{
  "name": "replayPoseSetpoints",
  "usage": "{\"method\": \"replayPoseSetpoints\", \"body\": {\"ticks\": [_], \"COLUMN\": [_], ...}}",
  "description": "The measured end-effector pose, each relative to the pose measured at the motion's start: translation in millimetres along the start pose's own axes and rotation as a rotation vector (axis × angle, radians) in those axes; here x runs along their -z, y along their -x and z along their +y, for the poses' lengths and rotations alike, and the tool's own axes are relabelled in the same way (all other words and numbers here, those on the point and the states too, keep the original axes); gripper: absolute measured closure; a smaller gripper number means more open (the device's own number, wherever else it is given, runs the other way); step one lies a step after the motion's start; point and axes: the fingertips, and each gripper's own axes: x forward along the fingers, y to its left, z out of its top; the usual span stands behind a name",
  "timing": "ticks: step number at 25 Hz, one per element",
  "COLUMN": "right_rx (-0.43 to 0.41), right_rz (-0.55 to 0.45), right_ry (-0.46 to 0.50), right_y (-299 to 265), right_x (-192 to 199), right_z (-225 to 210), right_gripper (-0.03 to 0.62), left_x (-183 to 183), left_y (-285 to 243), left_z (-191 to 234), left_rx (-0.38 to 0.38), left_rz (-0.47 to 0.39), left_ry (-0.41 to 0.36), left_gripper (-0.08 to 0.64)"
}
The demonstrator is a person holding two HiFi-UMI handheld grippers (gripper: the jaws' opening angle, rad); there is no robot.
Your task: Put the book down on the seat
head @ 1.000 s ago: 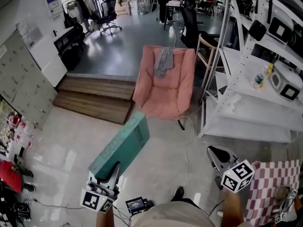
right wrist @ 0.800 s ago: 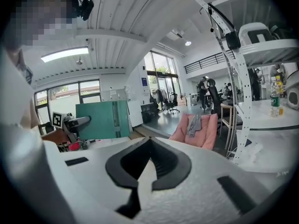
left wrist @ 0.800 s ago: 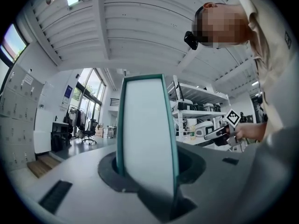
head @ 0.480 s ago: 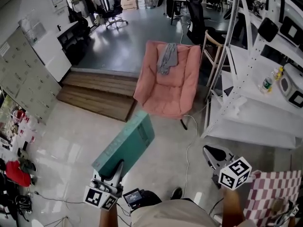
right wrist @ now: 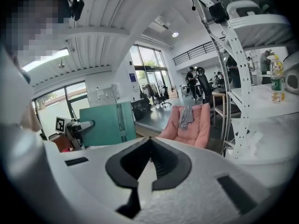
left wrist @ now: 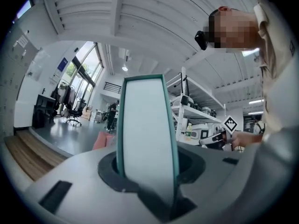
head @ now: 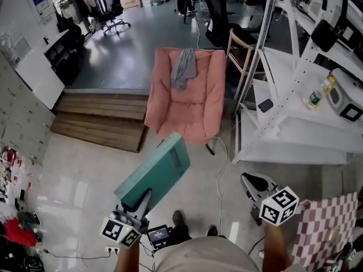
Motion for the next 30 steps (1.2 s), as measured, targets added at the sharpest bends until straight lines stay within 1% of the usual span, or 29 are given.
{"method": "replayPoseSetpoints", "body": {"ticks": [4,8,11,17,25,28,30], "right_rx": [0.044,0.067,0.085,0.149,0.153,0.156,0.146], "right_rz": [-0.037,-0.053,-0.045,-0.051,-0.046,-0.043,-0.032], "right_ry": [0.002,-0.021,-0.037,-0.058,-0.028,-0.019,-0.039], "right_y": [-25.3,-44.9,-51.6,-55.9,-88.1,-98.5,-109.0], "right_x": [-26.2,-34.4,-30.3,-30.7,-52.2,-55.2,-48.9], "right_z": [0.1,-1.5,-3.0,-19.0,1.6,7.7,7.5], "right_gripper": [0.598,0.598,0.598,0.598,0.598,0.598,0.598], "left_x": [-23.6,-32.7,-32.4,-38.1,-39.4,-35.8,-24.3], "left_y": [-36.9,-61.5,-71.2,-80.6,-81.8,-82.9,-89.4], "left_z": [21.1,35.4,45.6,66.2,102.8,111.5,115.1], "left_rx": [0.096,0.148,0.166,0.183,0.189,0.207,0.229], "left_rz": [-0.012,-0.012,0.0,-0.01,-0.026,-0.03,-0.008], "left_ry": [-0.042,-0.056,-0.052,-0.048,-0.014,0.005,0.016], "left_gripper": [0.4,0.4,0.401,0.4,0.4,0.4,0.4]}}
